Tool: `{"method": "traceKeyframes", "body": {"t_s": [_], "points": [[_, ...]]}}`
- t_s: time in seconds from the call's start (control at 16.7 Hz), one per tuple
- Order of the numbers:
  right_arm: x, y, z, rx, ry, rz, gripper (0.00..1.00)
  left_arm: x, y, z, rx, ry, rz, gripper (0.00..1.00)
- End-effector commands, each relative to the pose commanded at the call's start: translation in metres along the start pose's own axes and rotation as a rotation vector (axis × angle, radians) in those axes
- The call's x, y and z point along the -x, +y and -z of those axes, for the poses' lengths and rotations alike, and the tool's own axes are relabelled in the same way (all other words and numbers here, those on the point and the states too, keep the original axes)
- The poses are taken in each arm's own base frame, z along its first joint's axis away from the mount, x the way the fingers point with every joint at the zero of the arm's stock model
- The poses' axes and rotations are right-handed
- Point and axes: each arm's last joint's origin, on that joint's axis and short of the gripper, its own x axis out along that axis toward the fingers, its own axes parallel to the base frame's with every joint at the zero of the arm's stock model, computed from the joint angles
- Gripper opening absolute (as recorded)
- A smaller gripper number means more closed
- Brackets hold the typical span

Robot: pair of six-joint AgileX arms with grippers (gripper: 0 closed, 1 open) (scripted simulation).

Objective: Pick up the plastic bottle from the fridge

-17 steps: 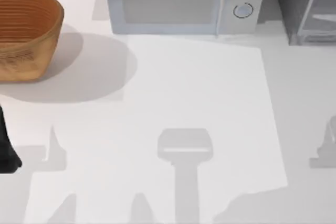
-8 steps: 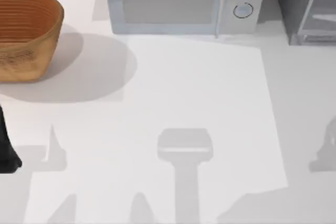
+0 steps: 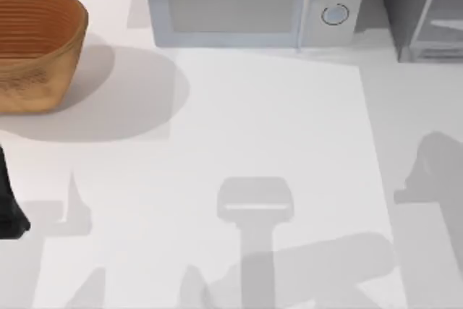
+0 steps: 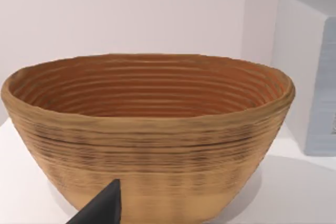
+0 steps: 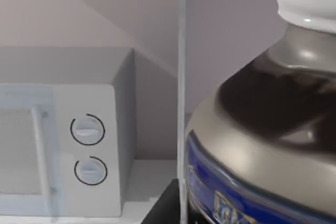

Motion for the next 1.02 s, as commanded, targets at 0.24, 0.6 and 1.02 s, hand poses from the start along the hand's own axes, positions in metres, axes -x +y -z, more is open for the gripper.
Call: {"method": "traceKeyframes", "body": {"t_s": [0.24, 0.6, 1.02], "points": [[-0.033, 0.044, -0.005, 0.006, 0.061, -0.005, 0.00, 0.000, 0.000, 0.000, 0.000, 0.000, 0.000, 1.00], [-0.057, 0.150, 0.027, 0.061, 0.129, -0.001, 0.00, 0.000, 0.000, 0.000, 0.000, 0.000, 0.000, 1.00], [-0.034, 0.248, 0.060, 0.015, 0.071, 0.020, 0.00, 0.000, 0.000, 0.000, 0.000, 0.000, 0.000, 1.00]]}}
